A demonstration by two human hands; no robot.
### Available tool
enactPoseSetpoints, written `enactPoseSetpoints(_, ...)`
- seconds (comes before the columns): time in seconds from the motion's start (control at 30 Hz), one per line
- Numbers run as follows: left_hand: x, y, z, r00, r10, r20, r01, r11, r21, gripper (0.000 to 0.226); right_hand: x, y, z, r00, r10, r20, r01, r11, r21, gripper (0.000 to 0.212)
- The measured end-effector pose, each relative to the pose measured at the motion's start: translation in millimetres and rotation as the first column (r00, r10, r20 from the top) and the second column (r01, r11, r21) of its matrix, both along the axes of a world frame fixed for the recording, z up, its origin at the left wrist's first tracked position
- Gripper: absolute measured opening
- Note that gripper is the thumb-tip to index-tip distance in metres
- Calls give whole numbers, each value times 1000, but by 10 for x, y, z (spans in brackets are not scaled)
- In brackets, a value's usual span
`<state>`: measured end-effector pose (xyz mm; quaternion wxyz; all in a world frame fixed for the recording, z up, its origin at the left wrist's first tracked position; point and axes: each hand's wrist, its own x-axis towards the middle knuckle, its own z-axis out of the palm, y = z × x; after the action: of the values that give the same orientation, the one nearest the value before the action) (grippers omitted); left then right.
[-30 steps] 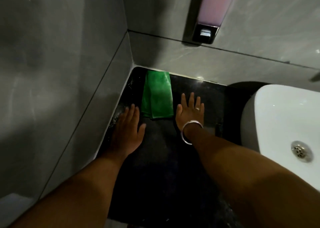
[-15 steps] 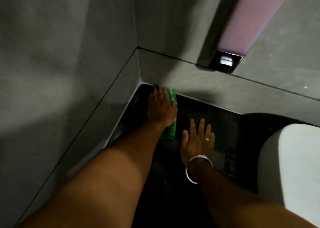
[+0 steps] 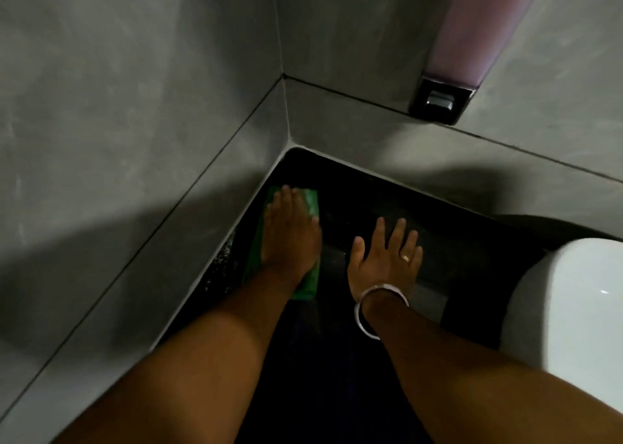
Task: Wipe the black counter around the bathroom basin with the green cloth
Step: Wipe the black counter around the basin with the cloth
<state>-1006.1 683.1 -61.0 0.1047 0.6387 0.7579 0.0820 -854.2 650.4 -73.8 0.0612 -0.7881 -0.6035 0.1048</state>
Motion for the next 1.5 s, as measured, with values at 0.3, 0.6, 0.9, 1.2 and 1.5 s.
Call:
enactPoseSetpoints(0.3, -125, 131, 88, 995, -12, 97, 13, 1000, -9, 66, -15, -39, 78, 1000, 0, 9, 0, 1000, 12, 63)
enactPoseSetpoints(0.6, -744, -1890, 178, 992, 55, -112, -60, 998, -36, 63, -43, -43, 115, 1000, 25, -18, -26, 999, -23, 65)
enactPoseSetpoints(0.9, -223, -389, 63, 996, 77, 36, -77, 997, 10, 72, 34, 23, -91, 999, 32, 28, -33, 999, 36, 71)
enactPoseSetpoints(1.2, -821, -2344, 61, 951, 310, 10, -310, 951, -7, 73, 21, 23, -62, 999, 30, 18, -30, 999, 12, 75)
enactPoseSetpoints(1.5, -97, -2294, 22, 987, 130, -95, -133, 991, -26, 72, 34, 47, -133, 999, 41, 10, -41, 999, 14, 77)
